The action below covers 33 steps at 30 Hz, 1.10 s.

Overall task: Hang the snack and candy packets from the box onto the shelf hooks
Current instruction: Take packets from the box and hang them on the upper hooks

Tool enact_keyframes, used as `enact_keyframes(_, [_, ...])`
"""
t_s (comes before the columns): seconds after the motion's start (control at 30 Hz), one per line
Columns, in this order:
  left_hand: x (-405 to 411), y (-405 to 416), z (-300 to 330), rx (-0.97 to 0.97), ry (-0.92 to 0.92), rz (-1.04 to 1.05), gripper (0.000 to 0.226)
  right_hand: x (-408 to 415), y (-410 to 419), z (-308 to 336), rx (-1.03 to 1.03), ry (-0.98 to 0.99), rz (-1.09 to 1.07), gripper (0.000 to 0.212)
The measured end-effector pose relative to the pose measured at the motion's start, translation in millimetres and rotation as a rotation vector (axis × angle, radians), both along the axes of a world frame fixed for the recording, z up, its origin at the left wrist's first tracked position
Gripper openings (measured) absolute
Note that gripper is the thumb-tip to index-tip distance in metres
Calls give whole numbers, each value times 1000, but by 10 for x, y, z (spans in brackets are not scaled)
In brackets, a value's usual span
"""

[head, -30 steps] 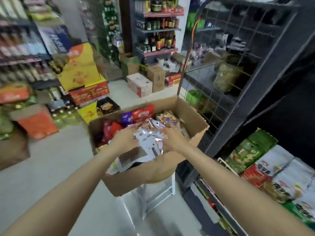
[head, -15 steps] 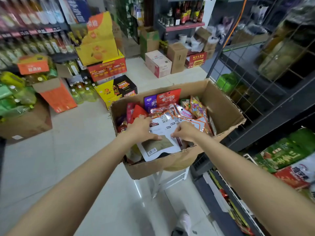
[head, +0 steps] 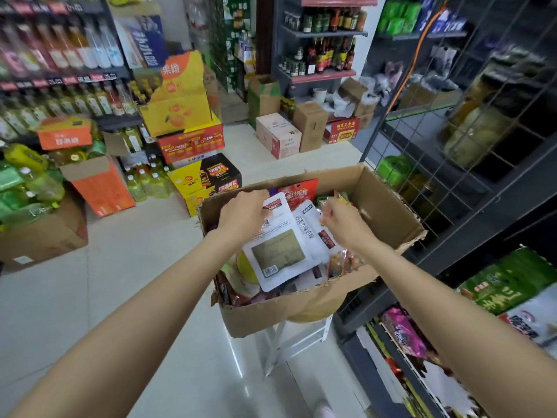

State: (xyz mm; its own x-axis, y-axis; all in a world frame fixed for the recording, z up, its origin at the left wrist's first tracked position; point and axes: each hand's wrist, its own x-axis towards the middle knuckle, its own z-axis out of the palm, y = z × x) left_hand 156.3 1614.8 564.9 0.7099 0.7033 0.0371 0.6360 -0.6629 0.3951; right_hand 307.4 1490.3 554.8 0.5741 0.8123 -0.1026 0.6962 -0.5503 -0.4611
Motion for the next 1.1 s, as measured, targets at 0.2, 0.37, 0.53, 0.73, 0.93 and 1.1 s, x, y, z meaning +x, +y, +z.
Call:
enact_keyframes(0.2, [222, -217, 602, 59, -101, -227, 53, 151, -250, 578, 300, -153, -69, 16])
enact_keyframes(0.37, [590, -553, 1075, -42, -208, -290, 30, 211, -733, 1206, 413, -172, -180, 15])
enact_keyframes(0.53, [1083, -1179, 1581, -603, -465, -222, 17, 326, -1665, 1774, 557, 65, -226, 18])
enact_keyframes(0.73, [1457, -2459, 2029, -308, -383, -671, 38, 490, -3172, 2266, 531, -251, -318, 16])
enact_keyframes(0.93, [1814, -4013, 2252, 181, -442, -704, 22, 533, -4913, 2503, 399, -594, -509, 6])
enact_keyframes(1.1, [1745, -5355, 2403, 631, -415, -552, 26, 320, -6137, 2686, 493, -553, -548, 9])
